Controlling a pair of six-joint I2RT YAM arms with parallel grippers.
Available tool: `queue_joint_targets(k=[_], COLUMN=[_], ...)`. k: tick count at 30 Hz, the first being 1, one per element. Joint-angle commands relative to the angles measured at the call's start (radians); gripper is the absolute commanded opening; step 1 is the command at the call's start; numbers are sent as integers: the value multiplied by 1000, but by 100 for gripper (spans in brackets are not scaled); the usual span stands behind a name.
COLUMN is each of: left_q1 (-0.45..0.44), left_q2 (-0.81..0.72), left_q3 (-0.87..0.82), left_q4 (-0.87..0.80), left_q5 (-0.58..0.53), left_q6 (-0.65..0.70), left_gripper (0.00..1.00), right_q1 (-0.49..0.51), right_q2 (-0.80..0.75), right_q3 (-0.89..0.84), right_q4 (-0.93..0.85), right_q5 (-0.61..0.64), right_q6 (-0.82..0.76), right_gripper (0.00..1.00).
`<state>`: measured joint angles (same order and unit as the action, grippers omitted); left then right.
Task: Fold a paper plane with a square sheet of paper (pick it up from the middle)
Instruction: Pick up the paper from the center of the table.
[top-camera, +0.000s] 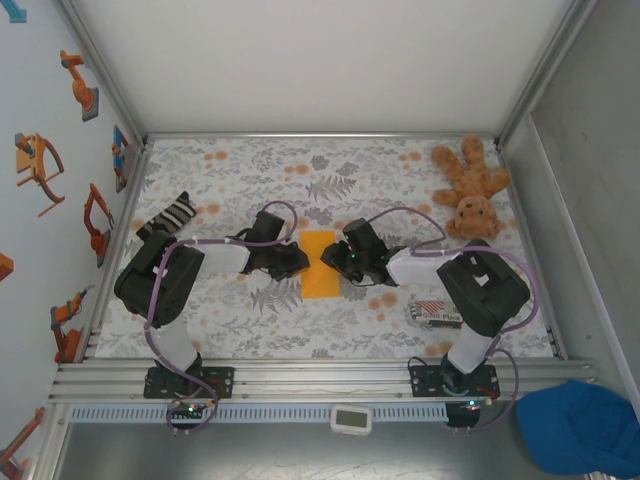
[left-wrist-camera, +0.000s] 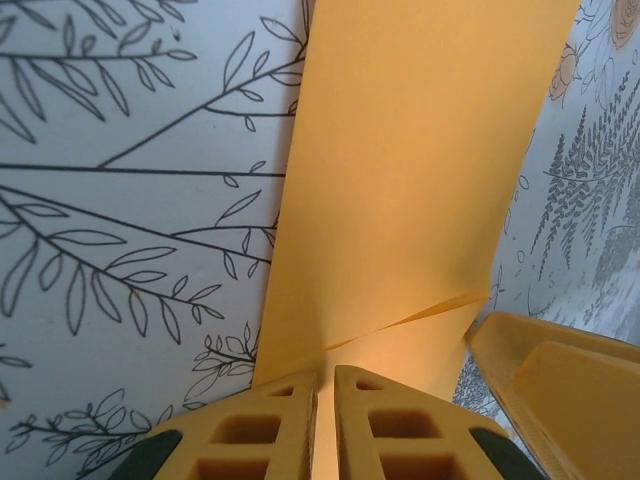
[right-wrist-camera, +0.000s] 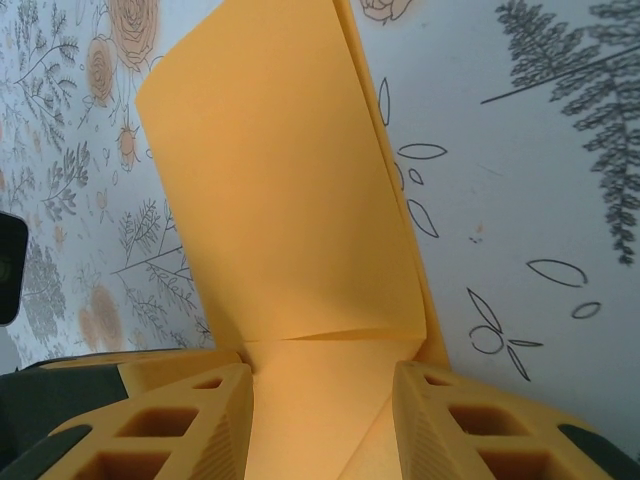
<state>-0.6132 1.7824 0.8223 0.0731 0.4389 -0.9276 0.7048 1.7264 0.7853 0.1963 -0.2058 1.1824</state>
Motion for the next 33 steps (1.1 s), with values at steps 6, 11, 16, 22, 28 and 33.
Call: queue_joint_targets(k=[6, 11, 16, 22, 28, 33], left_q1=[7, 6, 9, 12, 11, 11], left_q2=[26, 26, 24, 26, 26, 22], left_q3=[-34, -37, -37, -35, -35, -40], left_q4=[-61, -62, -65, -61, -61, -59], left_q5=[-31, -34, -39, -35, -28, -28], left_q6=[-14, -12, -11, -10, -6, -4], left_gripper=[13, 13, 13, 13, 13, 13], right_q1=[9, 11, 13, 19, 19, 19], right_q2=[11, -3, -34, -24, 13, 24], right_q3=[16, -4, -17, -17, -1, -6], right_q4=[-35, -30, -44, -18, 18, 43], right_q5=[20, 37, 76, 64, 24, 8], right_q6=[30, 49, 54, 59, 60, 72], right_gripper=[41, 41, 41, 40, 40, 39])
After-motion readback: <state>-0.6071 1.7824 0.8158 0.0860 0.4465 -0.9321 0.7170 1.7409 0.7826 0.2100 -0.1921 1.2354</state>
